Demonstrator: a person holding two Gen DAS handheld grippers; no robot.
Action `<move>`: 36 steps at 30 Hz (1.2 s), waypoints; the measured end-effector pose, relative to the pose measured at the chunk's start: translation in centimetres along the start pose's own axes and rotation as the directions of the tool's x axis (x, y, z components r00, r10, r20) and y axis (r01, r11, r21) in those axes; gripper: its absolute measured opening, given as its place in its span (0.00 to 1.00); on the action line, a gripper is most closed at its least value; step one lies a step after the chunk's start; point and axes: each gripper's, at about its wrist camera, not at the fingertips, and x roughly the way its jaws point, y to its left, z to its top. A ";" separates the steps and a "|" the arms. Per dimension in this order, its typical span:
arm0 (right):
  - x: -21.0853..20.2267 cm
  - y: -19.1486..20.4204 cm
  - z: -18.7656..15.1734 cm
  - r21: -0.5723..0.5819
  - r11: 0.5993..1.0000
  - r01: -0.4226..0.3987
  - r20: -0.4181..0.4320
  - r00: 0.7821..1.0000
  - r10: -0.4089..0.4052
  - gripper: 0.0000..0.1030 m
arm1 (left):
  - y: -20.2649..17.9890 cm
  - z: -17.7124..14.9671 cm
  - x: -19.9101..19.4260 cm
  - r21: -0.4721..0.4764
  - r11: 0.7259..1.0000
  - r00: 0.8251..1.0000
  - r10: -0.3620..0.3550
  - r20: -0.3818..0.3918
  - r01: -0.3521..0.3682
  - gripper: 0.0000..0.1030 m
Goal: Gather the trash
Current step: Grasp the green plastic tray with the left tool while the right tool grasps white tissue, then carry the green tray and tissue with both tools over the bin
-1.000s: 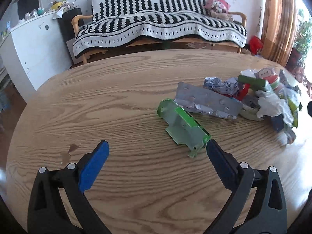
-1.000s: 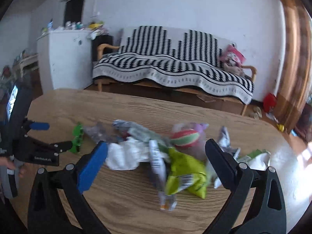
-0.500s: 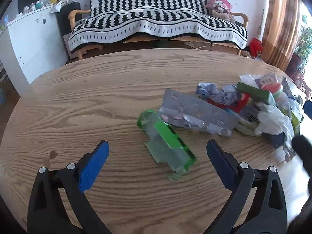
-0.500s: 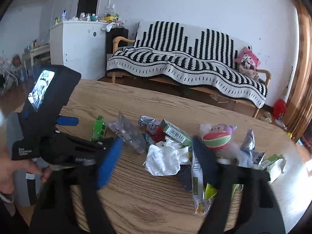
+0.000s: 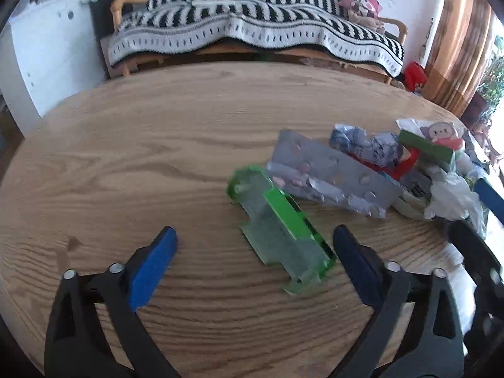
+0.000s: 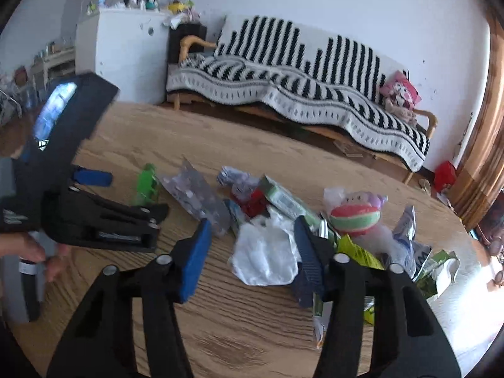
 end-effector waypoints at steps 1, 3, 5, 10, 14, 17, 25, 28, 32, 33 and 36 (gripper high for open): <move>0.4 -0.3 -0.1 0.009 1.000 -0.003 -0.018 1.000 0.003 0.17 | -0.2 0.0 -0.2 0.014 1.000 1.000 0.002 0.002 -0.002 0.64; 0.9 -1.0 -0.4 0.048 0.998 -0.029 -0.038 0.999 0.030 0.13 | -0.2 -0.1 -0.6 0.016 1.000 1.000 -0.024 -0.002 0.024 0.40; 0.8 -1.6 -0.6 0.076 0.996 -0.036 -0.036 0.999 0.039 0.11 | 0.3 -0.3 -1.0 -0.012 0.998 0.998 -0.065 -0.008 0.065 0.21; -1.6 -2.3 -0.1 0.125 0.989 -0.080 0.063 0.995 0.073 0.08 | 0.7 -1.3 -3.0 -0.047 0.991 0.992 -0.126 0.030 0.127 0.20; -4.4 -2.2 0.4 0.127 0.986 -0.106 0.175 0.981 0.083 0.08 | 0.4 -1.3 -4.5 -0.038 0.991 0.989 -0.129 0.075 0.132 0.20; -6.0 -2.2 0.5 0.120 0.987 -0.109 0.238 0.968 0.078 0.08 | 0.2 -1.7 -5.6 -0.019 0.989 0.985 -0.141 0.103 0.144 0.20; -9.6 -4.5 0.6 0.178 0.980 -0.089 0.379 0.925 0.016 0.08 | -0.2 -1.9 -5.3 -0.019 0.985 0.982 -0.171 0.075 0.173 0.20; -9.5 -5.0 0.3 0.185 0.978 -0.094 0.357 0.934 0.022 0.08 | -0.8 -2.2 -5.3 0.006 0.983 0.980 -0.186 0.070 0.186 0.20; -8.8 -6.0 0.0 0.234 0.964 -0.127 0.317 0.947 0.048 0.08 | -1.1 -2.1 -5.1 0.008 0.984 0.982 -0.176 0.063 0.176 0.20; -8.6 -6.4 0.0 0.244 0.961 -0.132 0.313 0.948 0.050 0.08 | -1.3 -2.1 -5.1 0.013 0.985 0.983 -0.174 0.064 0.173 0.20; -8.3 -6.7 0.0 0.263 0.954 -0.143 0.300 0.952 0.060 0.08 | -1.9 -2.4 -5.2 0.041 0.989 0.987 -0.145 0.075 0.143 0.20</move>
